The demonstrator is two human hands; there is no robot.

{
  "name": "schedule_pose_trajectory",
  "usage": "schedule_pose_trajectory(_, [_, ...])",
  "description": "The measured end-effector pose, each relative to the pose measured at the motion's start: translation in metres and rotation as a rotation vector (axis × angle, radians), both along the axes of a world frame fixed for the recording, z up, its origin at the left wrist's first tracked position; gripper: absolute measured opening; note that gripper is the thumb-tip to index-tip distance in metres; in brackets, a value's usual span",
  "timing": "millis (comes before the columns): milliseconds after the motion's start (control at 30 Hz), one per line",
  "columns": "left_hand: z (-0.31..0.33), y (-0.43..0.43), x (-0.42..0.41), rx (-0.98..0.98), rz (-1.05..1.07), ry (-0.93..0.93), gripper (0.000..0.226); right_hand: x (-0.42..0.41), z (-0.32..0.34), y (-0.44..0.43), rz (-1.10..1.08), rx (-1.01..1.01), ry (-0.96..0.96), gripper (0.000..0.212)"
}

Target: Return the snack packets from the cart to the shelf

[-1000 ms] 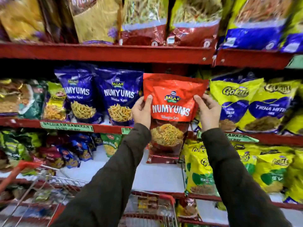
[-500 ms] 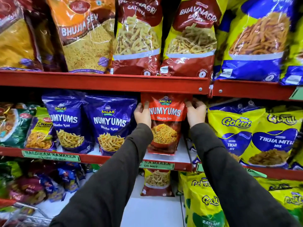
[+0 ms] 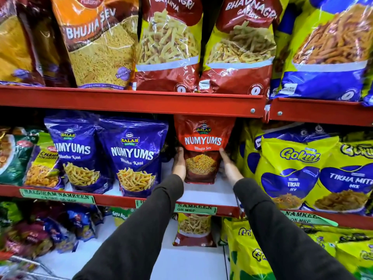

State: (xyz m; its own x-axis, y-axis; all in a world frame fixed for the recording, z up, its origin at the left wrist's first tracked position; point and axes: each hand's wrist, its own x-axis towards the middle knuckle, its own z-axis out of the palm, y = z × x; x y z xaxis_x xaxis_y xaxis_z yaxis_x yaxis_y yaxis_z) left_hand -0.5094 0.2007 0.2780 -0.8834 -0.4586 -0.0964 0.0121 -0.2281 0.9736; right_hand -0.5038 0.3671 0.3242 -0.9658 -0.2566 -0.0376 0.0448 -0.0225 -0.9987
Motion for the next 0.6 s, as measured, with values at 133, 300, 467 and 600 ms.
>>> schedule_pose_trajectory(133, [-0.024,-0.008,0.006,-0.069,-0.068,-0.051,0.113,0.017,-0.014,0.004,-0.039,-0.016,0.033,0.08])
schedule_pose_trajectory(300, [0.012,0.012,0.082,-0.238,-0.066,-0.069,0.071,0.063,-0.009,0.015,-0.053,0.006,0.12,0.029])
schedule_pose_trajectory(467, [0.031,0.026,0.139,-0.412,-0.032,-0.036,0.055,0.101,-0.012,0.025,-0.02,-0.038,0.153,0.028])
schedule_pose_trajectory(600, [0.038,0.028,0.155,-0.476,-0.046,-0.076,0.054,0.121,-0.01,0.026,0.017,0.046,0.13,0.054])
